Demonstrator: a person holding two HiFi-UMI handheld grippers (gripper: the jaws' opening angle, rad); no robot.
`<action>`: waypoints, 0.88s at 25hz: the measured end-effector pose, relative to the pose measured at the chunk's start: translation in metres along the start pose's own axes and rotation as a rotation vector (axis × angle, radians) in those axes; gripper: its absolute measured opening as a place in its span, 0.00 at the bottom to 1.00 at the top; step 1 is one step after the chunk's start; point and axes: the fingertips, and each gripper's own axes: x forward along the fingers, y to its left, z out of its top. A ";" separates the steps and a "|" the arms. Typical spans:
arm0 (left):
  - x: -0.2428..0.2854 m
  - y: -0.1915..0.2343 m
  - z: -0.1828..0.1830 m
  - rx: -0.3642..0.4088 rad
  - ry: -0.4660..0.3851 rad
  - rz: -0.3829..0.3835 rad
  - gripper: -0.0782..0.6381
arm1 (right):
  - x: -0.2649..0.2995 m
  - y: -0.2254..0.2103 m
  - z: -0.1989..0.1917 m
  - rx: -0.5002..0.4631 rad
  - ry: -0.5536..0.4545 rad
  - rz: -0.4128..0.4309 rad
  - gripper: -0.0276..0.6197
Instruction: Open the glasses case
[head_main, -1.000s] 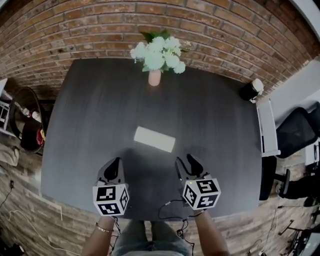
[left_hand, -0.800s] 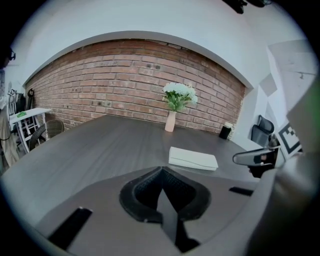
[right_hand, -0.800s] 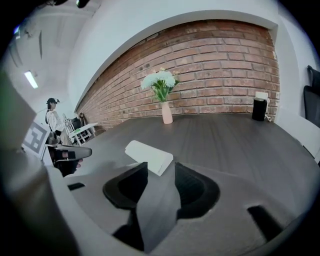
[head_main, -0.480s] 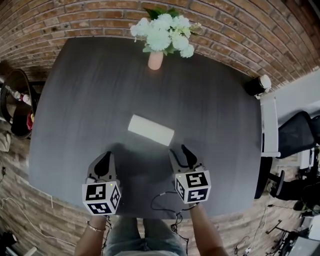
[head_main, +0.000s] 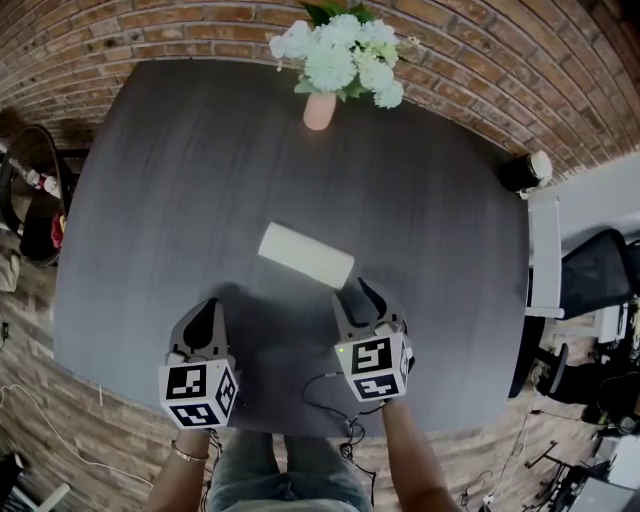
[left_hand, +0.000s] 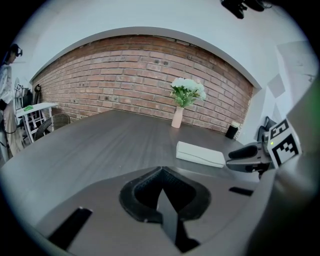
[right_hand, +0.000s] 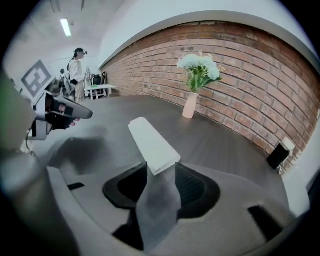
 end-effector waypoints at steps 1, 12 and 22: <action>0.000 0.001 0.000 -0.001 0.000 0.000 0.10 | 0.001 0.001 -0.001 -0.027 0.013 -0.003 0.32; 0.004 0.007 -0.004 -0.027 0.005 0.004 0.10 | 0.012 0.003 -0.012 -0.035 0.065 -0.039 0.31; 0.003 0.017 -0.008 -0.042 0.012 0.017 0.10 | 0.017 0.001 -0.014 -0.052 0.065 -0.069 0.30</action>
